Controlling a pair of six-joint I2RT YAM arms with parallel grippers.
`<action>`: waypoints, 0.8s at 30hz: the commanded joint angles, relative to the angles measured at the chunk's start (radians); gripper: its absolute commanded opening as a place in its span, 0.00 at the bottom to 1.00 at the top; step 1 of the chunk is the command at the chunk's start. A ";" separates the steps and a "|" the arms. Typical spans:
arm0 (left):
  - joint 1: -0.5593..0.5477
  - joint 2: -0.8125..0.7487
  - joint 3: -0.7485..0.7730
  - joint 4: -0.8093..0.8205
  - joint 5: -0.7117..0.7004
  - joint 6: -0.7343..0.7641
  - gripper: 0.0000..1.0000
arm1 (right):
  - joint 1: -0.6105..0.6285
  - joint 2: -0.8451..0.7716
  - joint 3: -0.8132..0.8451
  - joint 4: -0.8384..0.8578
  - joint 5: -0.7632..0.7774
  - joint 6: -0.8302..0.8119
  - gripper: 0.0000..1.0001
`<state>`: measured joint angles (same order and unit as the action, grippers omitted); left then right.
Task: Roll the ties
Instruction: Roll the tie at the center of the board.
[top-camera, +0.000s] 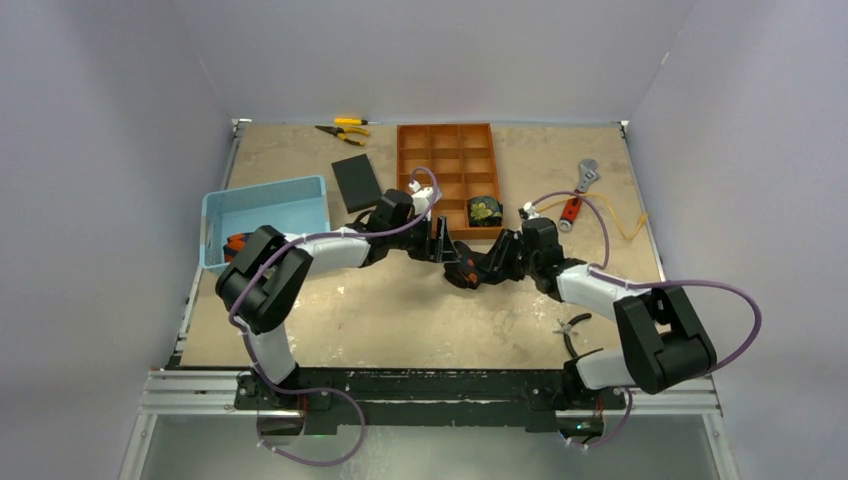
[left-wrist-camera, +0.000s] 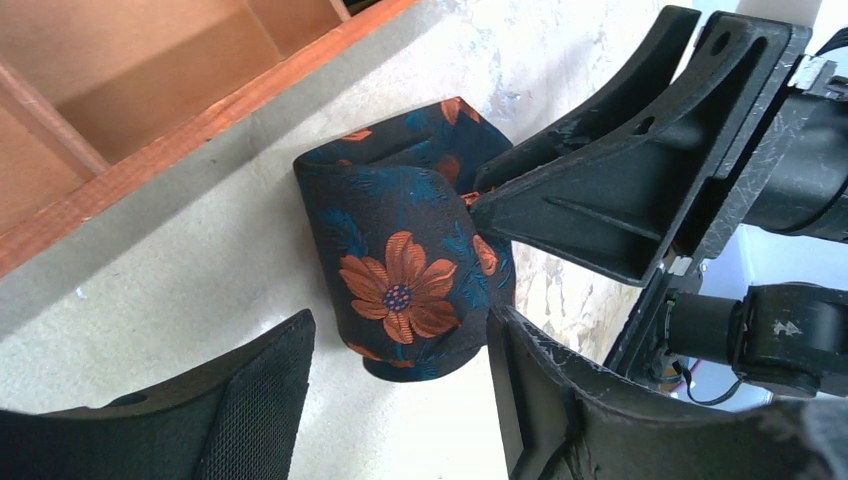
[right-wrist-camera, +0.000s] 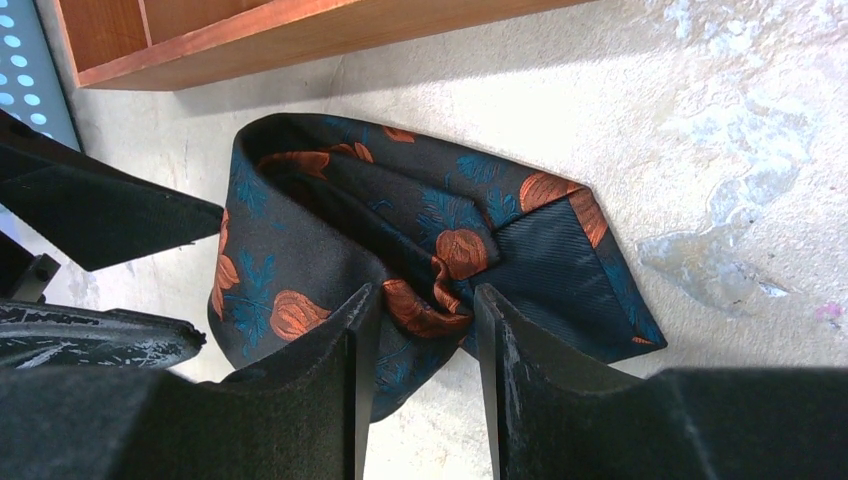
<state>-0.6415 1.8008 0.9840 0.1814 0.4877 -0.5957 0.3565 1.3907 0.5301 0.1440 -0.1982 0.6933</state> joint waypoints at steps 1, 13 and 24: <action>-0.019 0.006 0.024 0.045 0.034 0.002 0.62 | -0.006 -0.028 -0.024 0.009 0.003 0.004 0.43; -0.029 0.010 0.017 -0.001 -0.111 0.009 0.48 | -0.004 -0.223 0.013 -0.078 0.010 0.011 0.66; -0.053 -0.059 -0.074 0.060 -0.271 -0.070 0.42 | -0.002 -0.284 -0.030 -0.129 0.055 0.032 0.54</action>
<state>-0.6758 1.8091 0.9554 0.1944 0.3286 -0.6250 0.3538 1.1362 0.5053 0.0486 -0.1928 0.7116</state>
